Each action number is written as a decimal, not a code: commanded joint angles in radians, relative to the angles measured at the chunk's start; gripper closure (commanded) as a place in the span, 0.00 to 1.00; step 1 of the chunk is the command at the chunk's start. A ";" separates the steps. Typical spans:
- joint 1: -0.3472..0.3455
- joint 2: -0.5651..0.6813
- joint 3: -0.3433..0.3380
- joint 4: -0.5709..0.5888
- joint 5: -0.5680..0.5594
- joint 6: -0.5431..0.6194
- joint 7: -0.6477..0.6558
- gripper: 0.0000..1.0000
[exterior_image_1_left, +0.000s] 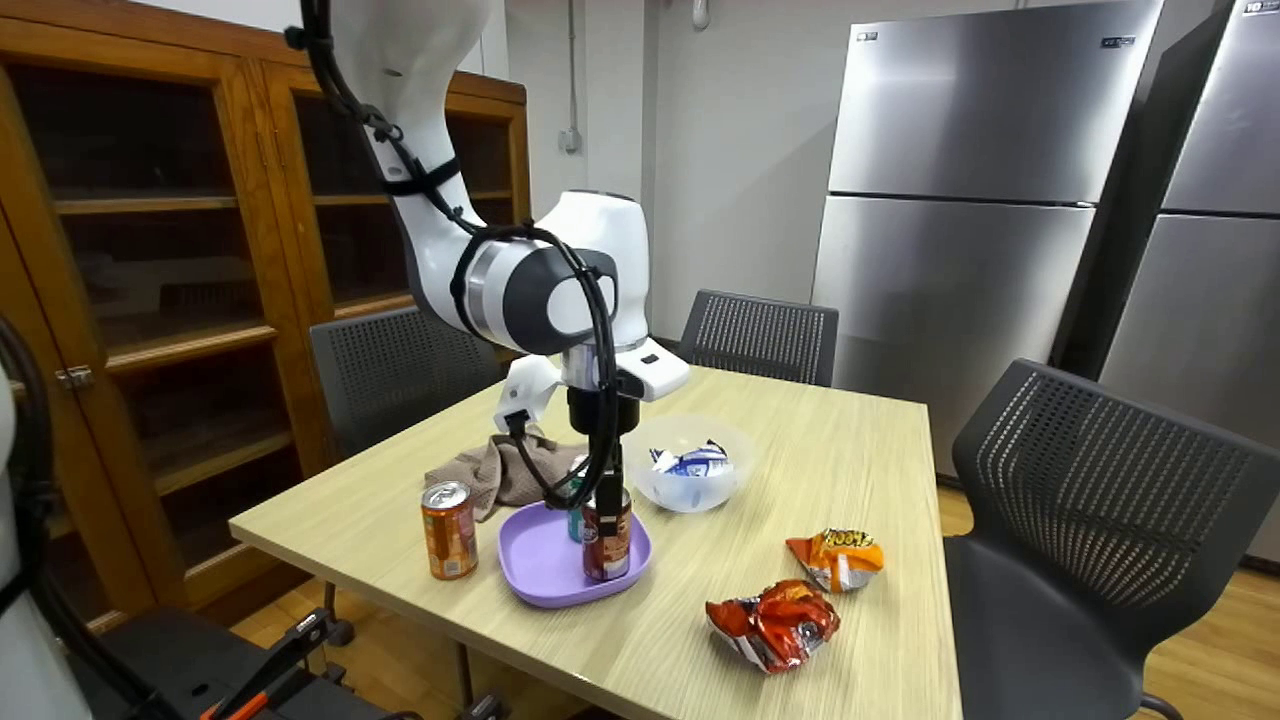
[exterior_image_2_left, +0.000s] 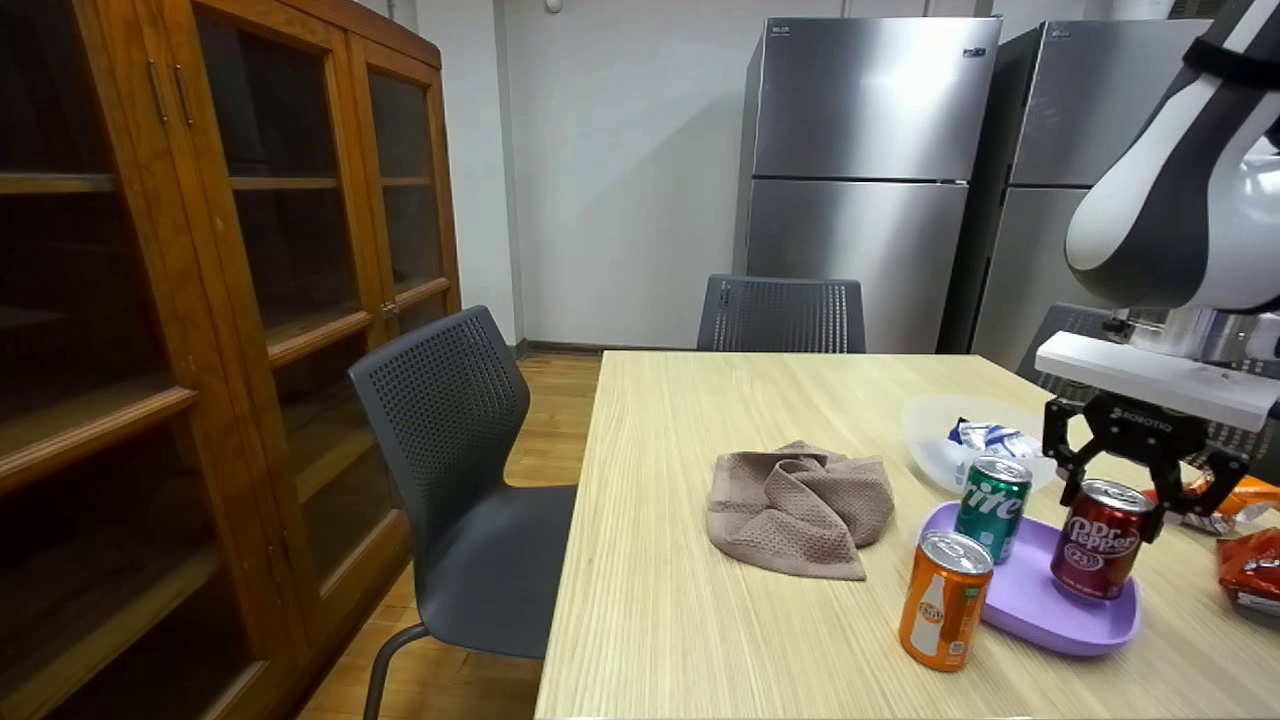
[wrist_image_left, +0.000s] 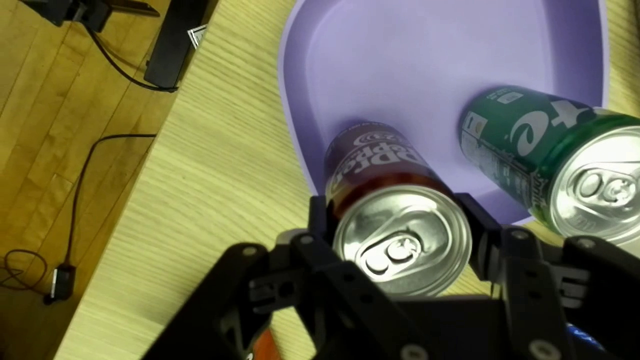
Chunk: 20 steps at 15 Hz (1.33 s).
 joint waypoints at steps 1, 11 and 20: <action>0.012 0.002 0.000 0.021 -0.004 -0.016 0.034 0.62; 0.006 -0.051 -0.001 -0.003 -0.001 -0.007 0.021 0.00; 0.002 -0.209 0.035 -0.068 -0.059 0.012 0.034 0.00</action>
